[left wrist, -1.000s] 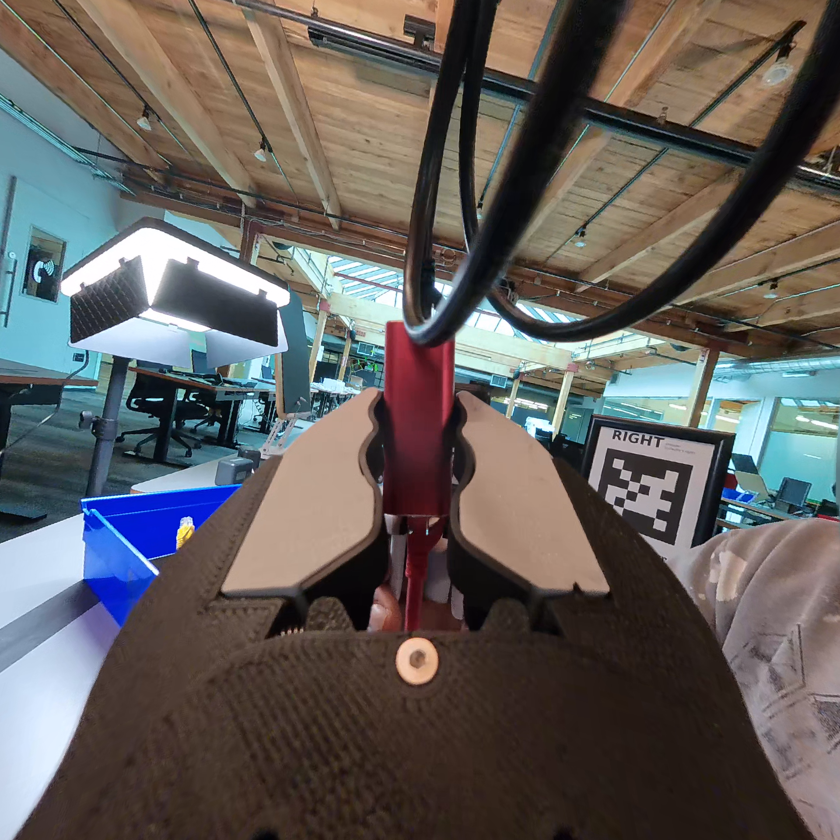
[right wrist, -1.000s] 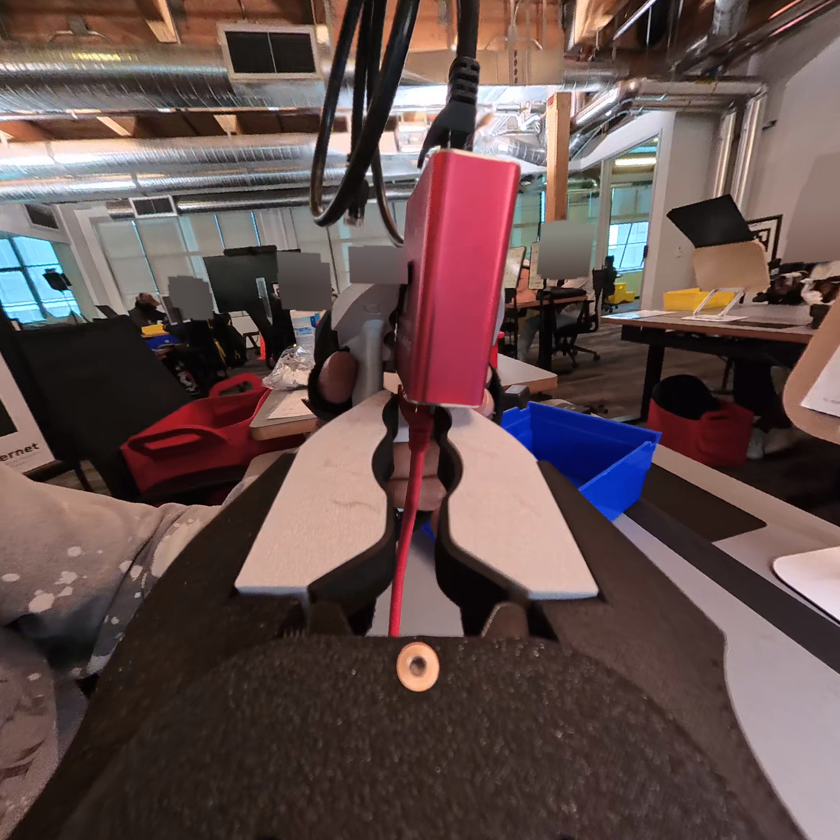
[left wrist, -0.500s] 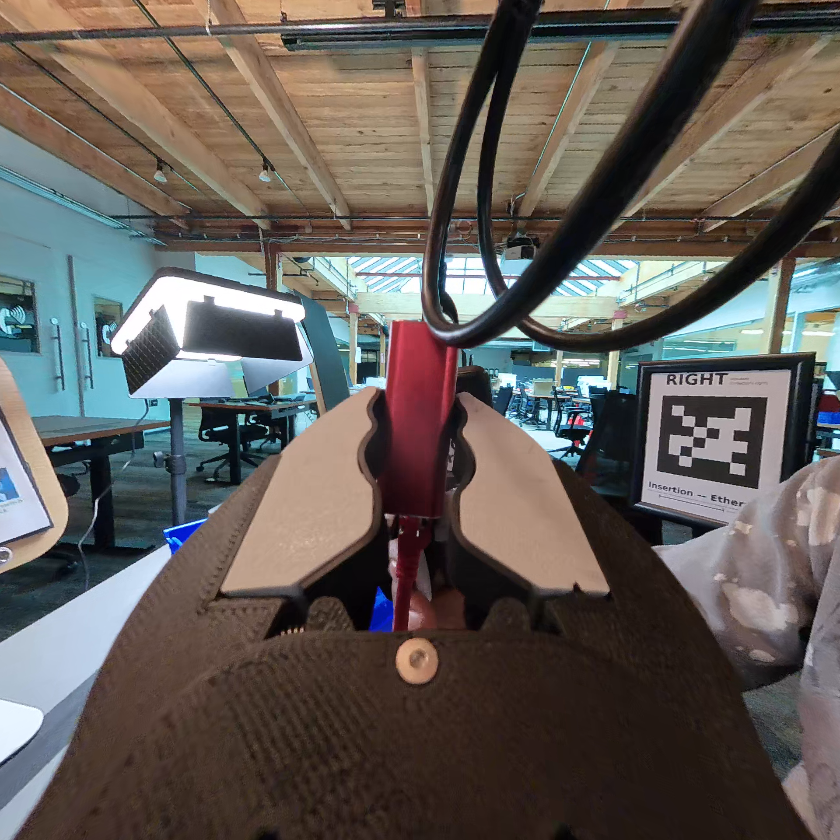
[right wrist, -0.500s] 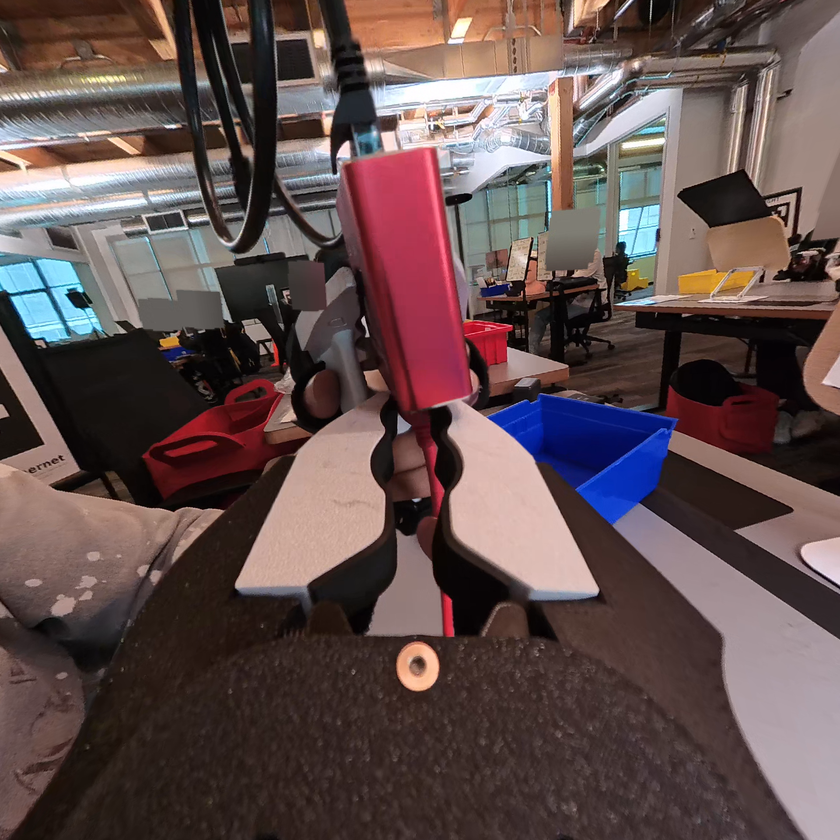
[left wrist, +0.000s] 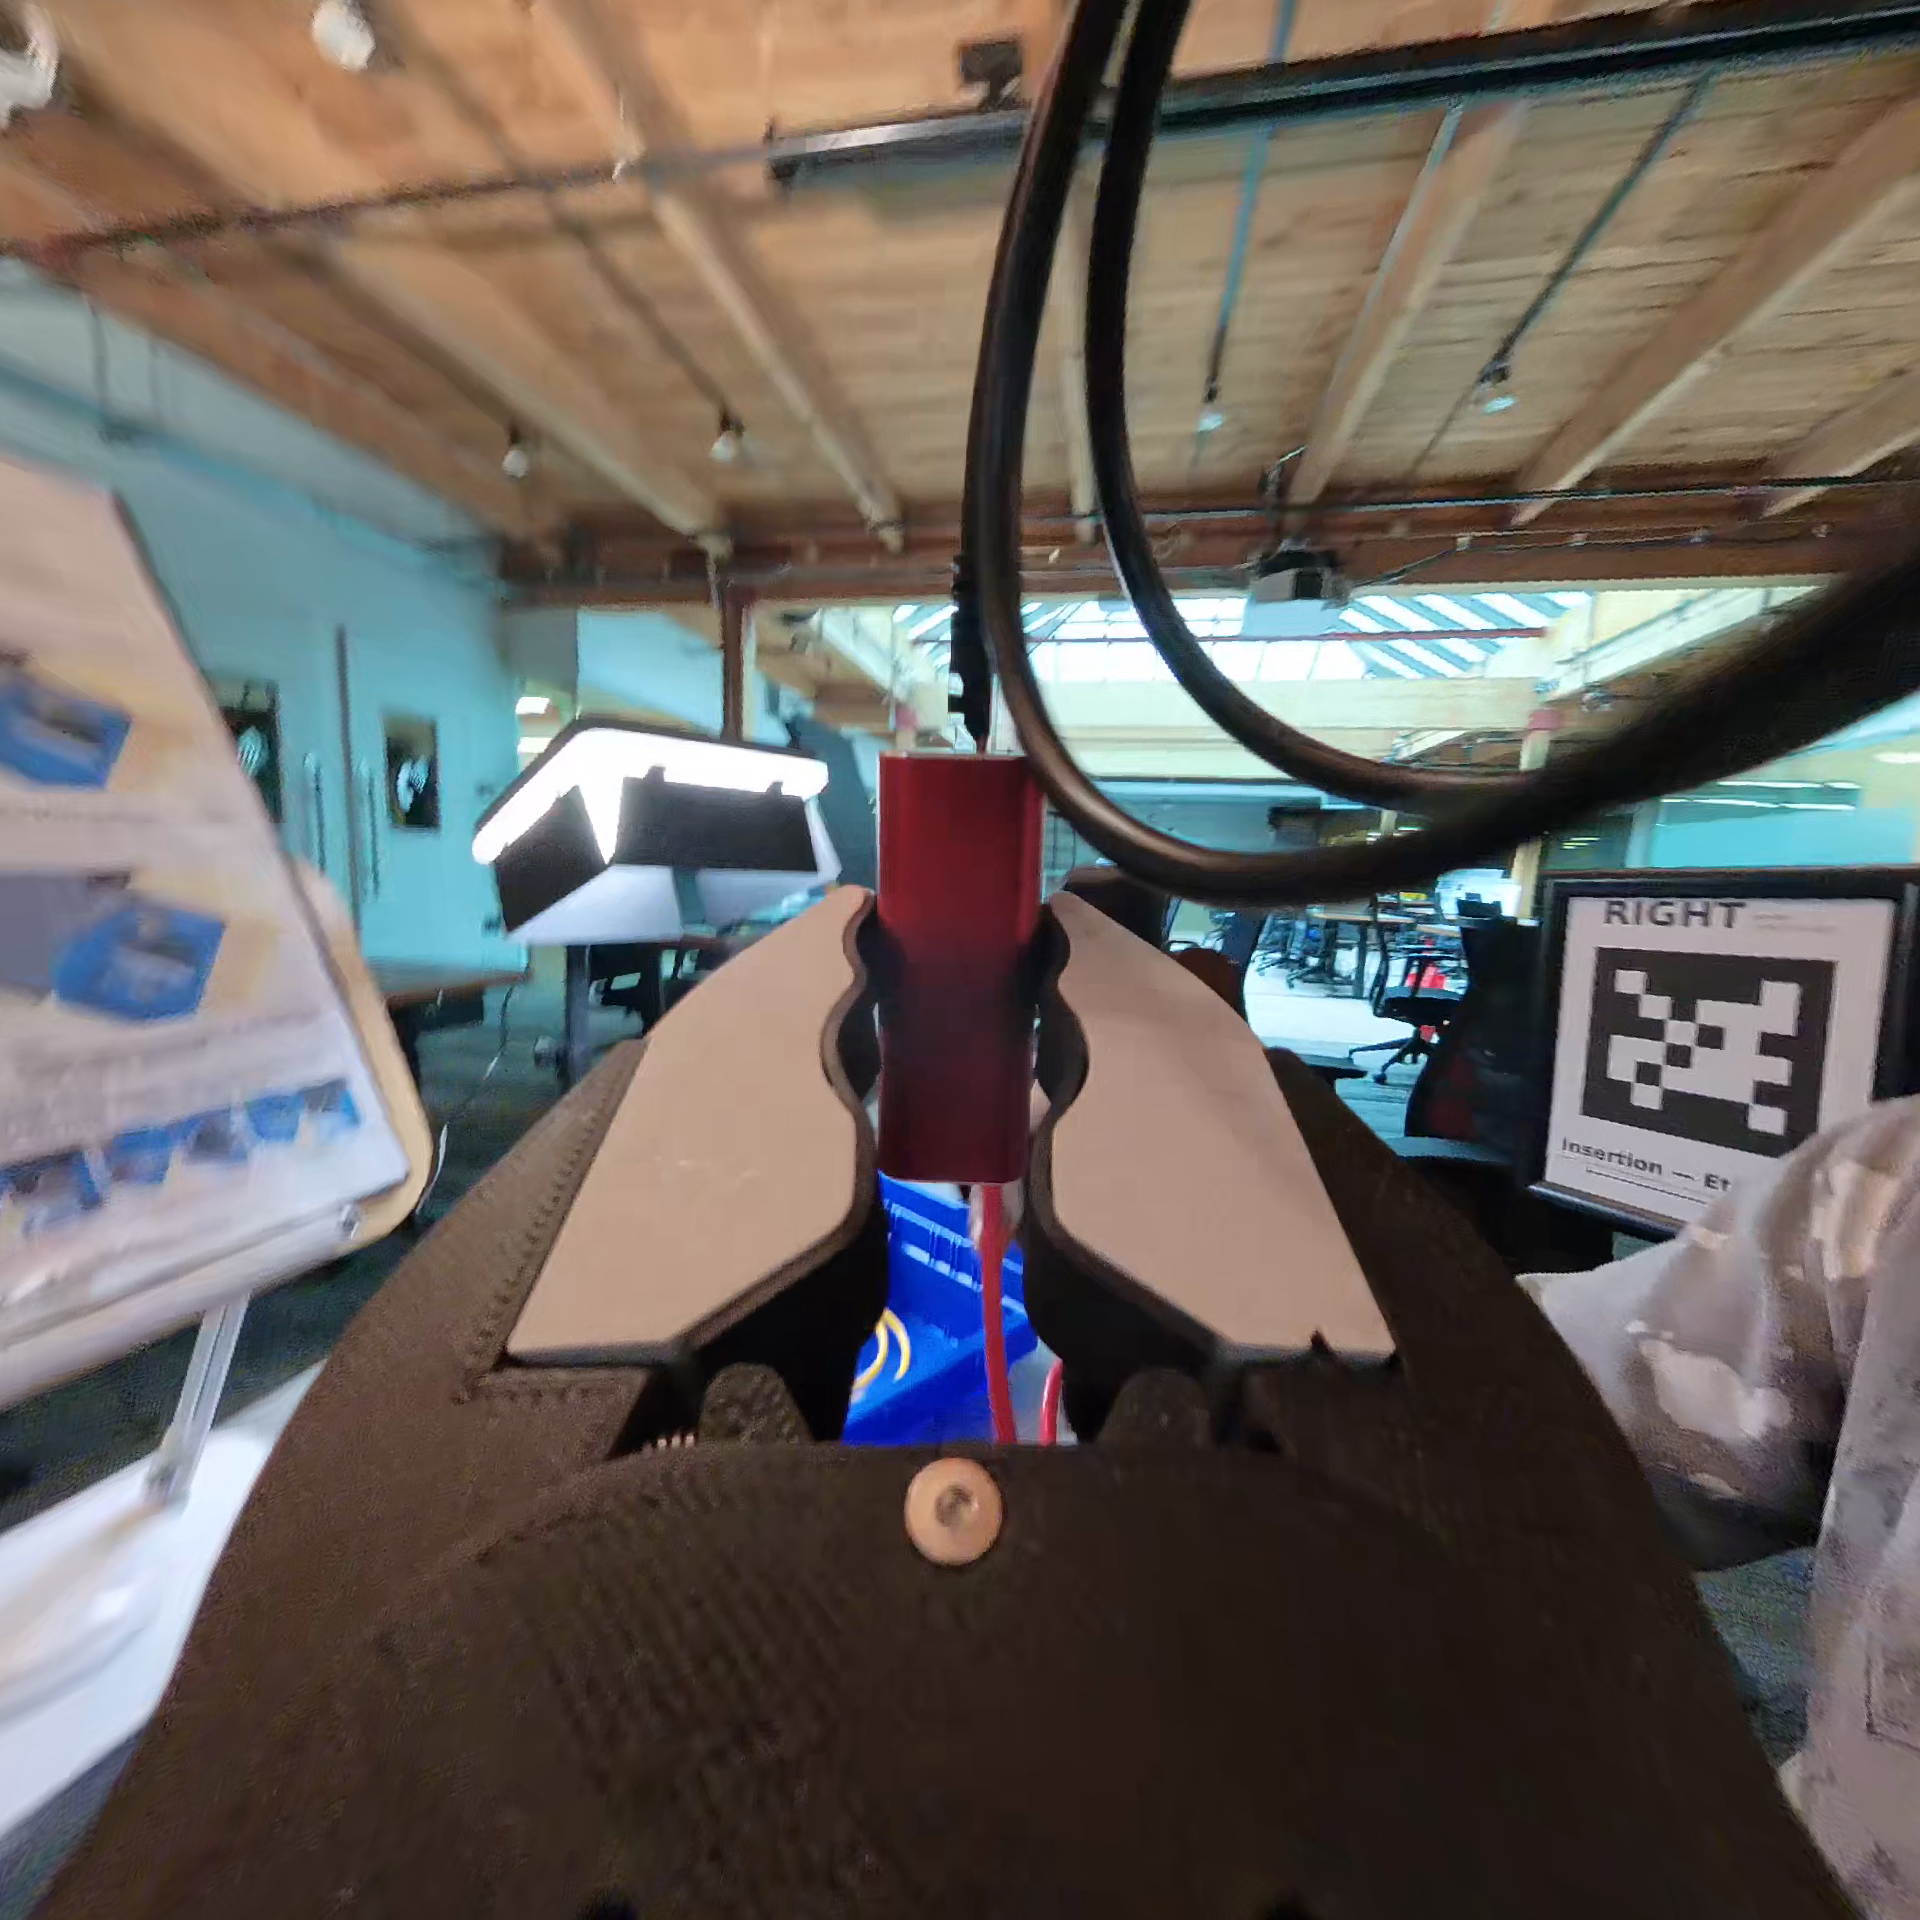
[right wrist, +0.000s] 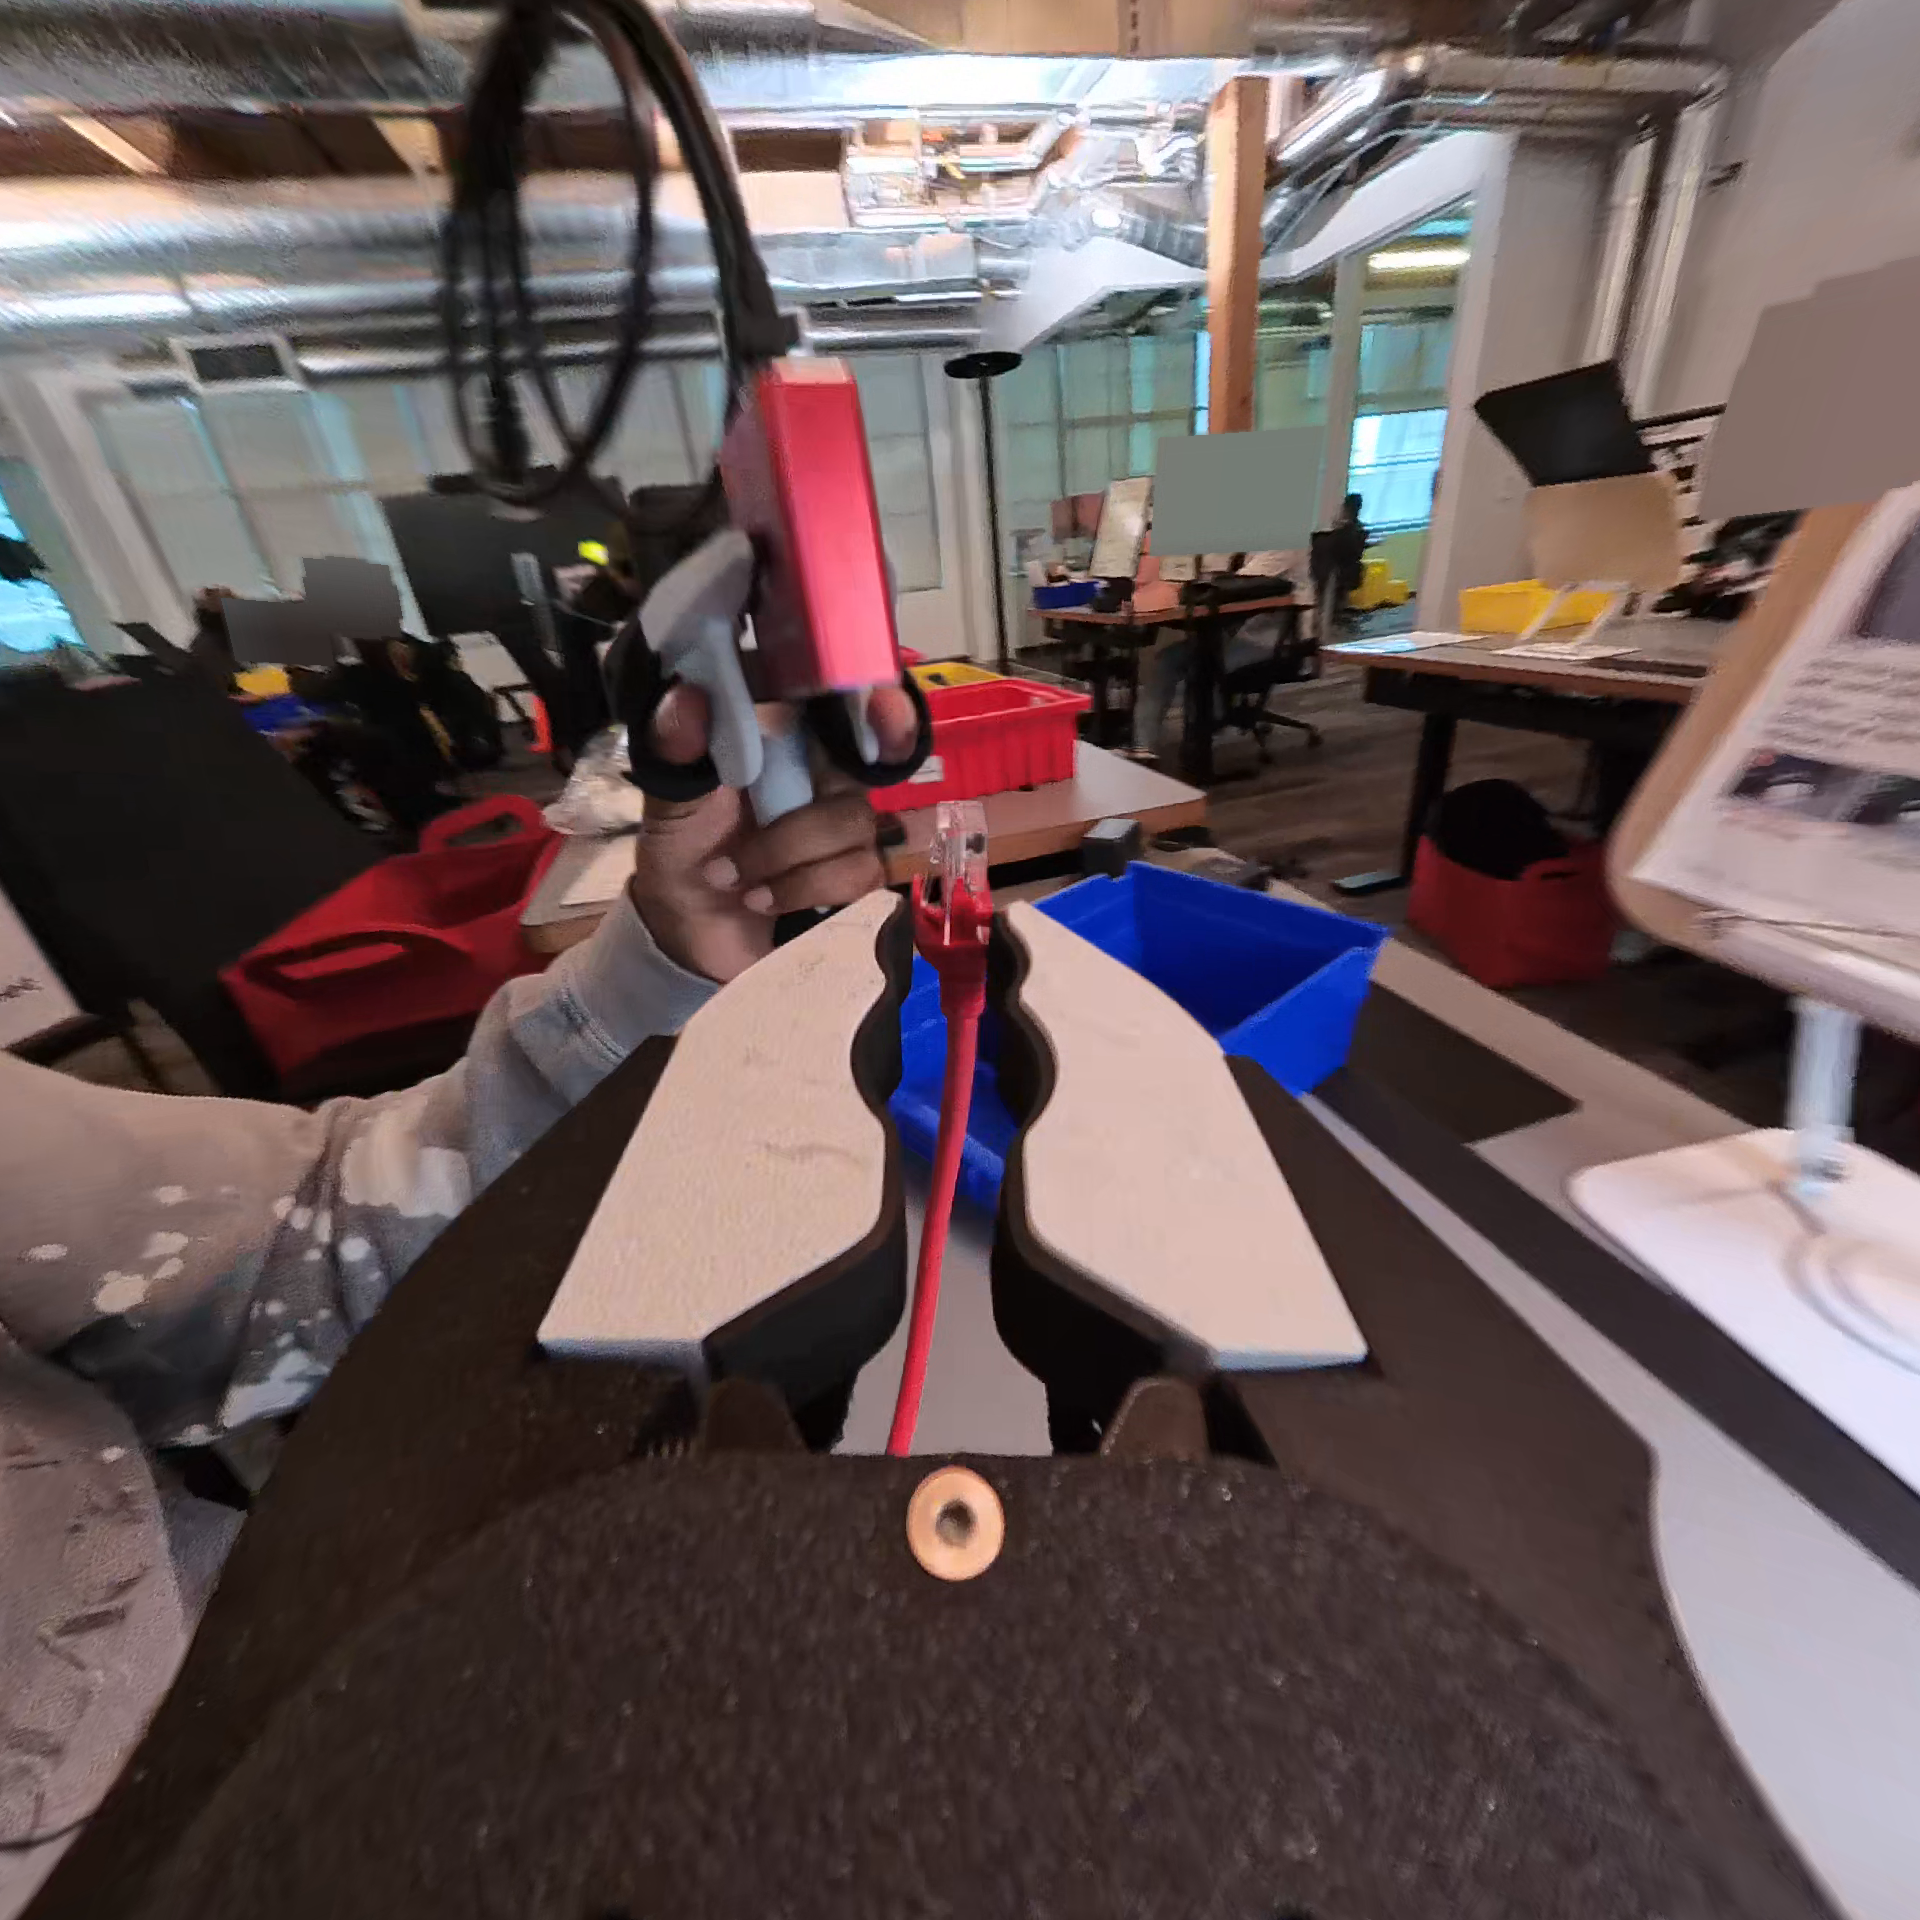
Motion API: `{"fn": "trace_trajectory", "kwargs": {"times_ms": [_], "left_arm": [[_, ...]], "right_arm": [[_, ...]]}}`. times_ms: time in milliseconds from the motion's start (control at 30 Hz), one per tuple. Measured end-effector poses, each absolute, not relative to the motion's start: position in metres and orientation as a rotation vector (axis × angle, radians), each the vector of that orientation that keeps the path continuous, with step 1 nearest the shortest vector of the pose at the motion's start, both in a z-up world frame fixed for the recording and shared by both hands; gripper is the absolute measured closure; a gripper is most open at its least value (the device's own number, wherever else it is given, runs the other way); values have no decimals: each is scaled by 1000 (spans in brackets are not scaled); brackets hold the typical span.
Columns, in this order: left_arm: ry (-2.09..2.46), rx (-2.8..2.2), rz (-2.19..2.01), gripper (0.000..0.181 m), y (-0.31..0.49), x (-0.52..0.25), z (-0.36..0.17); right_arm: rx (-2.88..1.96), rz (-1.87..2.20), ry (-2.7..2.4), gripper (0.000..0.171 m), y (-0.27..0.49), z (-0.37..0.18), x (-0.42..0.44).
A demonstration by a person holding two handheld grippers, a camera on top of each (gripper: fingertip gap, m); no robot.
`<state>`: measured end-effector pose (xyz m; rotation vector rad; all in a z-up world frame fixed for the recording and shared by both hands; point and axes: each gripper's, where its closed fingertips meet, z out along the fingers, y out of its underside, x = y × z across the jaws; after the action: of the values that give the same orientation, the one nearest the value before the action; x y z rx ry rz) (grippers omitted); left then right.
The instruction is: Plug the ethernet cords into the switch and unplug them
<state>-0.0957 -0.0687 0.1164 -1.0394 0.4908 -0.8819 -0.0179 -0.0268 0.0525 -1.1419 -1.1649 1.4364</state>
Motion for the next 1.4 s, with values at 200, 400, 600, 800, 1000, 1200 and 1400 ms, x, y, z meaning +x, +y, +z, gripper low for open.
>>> {"fn": "trace_trajectory", "kwargs": {"times_ms": [200,400,600,800,1000,1200,1400], "left_arm": [[412,-1213,-926,154,-36,-101,88],[432,-1294,-884,154,-27,-91,76],[453,-1313,-897,154,-27,-82,73],[474,-1347,-888,154,-24,-80,66],[469,-1395,-914,154,-17,-75,55],[460,-1462,-940,154,-10,-67,42],[489,-1533,-950,155,-4,-56,26]], "right_arm": [[-1268,1132,-1166,158,50,81,34],[-1397,735,-1263,158,140,79,59],[-1815,814,-1125,157,226,-22,92],[-2099,770,-1192,158,242,-117,132],[-2210,-21,-1481,159,247,-151,191],[-2126,-222,-1388,123,244,-101,214],[-1800,240,-1351,124,180,-24,147]]}}
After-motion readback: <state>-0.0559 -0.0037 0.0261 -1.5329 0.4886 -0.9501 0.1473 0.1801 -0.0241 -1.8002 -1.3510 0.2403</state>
